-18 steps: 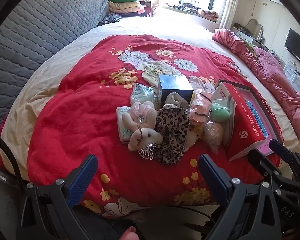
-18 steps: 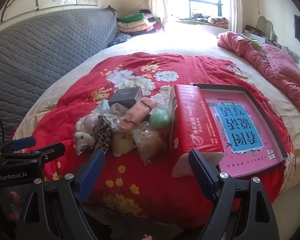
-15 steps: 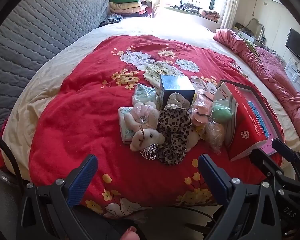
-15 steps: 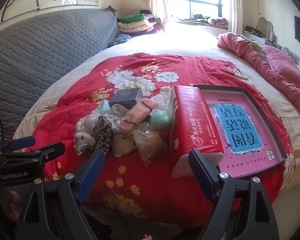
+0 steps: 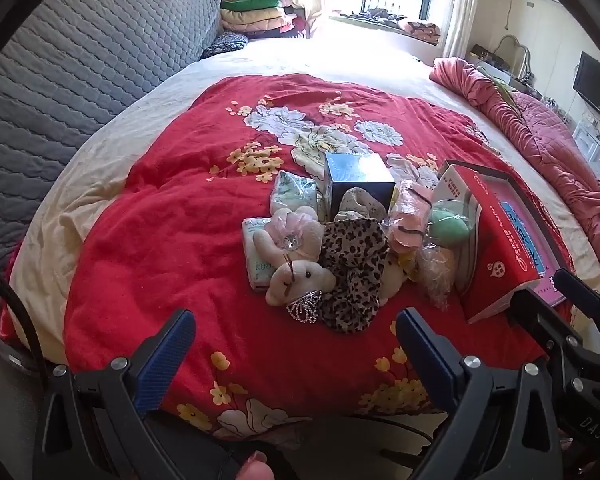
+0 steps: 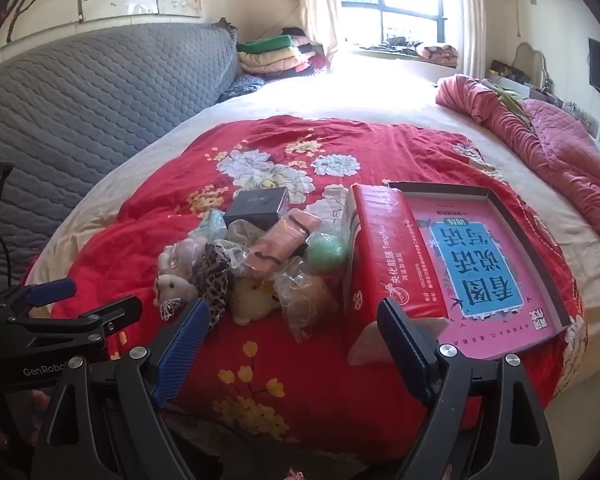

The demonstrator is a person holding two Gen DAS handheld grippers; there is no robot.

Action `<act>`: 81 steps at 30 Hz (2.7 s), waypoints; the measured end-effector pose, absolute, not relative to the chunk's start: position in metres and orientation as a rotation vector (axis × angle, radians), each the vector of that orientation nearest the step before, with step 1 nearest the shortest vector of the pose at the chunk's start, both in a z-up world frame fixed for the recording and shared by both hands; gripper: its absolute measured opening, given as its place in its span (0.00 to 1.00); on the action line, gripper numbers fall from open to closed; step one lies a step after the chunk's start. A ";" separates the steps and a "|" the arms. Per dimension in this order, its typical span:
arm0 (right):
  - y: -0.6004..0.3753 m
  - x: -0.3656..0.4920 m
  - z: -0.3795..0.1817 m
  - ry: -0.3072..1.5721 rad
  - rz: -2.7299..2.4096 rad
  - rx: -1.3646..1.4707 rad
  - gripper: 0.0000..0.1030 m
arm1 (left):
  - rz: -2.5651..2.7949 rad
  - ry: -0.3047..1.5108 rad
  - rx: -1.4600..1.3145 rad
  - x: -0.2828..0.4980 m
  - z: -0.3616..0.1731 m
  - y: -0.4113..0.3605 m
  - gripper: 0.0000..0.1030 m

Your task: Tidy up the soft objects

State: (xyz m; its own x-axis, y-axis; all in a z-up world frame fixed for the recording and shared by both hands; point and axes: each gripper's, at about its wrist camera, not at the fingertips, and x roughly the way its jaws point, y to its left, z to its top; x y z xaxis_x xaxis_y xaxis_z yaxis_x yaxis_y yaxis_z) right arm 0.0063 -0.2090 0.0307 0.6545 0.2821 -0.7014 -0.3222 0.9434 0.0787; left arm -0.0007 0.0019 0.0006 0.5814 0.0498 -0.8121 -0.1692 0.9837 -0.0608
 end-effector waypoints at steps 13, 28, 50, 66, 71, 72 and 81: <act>-0.209 0.006 0.032 0.785 0.340 -0.057 0.84 | 0.131 0.941 -0.135 0.001 0.000 0.003 0.98; -0.214 0.008 0.029 0.790 0.340 -0.039 0.84 | 0.116 0.940 -0.130 0.001 -0.001 0.000 0.98; -0.217 0.011 0.029 0.795 0.345 -0.020 0.84 | 0.092 0.978 -0.183 0.003 -0.012 0.007 0.98; -0.200 0.036 0.014 0.840 0.404 -0.020 0.84 | 0.076 1.069 -0.339 0.028 -0.049 0.050 0.95; -0.181 0.048 0.006 0.859 0.441 -0.048 0.84 | 0.024 1.070 -0.413 0.053 -0.057 0.056 0.85; -0.177 0.050 0.004 0.863 0.452 -0.061 0.84 | 0.017 1.072 -0.415 0.059 -0.058 0.055 0.85; -0.158 0.062 -0.013 0.901 0.468 -0.105 0.84 | -0.021 1.125 -0.400 0.090 -0.073 0.046 0.69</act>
State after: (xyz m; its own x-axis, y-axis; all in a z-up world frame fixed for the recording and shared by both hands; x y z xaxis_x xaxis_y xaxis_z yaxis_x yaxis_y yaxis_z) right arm 0.0623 -0.1576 -0.0131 0.5279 0.3480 -0.7747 -0.4344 0.8945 0.1058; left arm 0.0905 0.0464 -0.0731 0.4390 -0.2161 -0.8721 -0.1828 0.9289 -0.3222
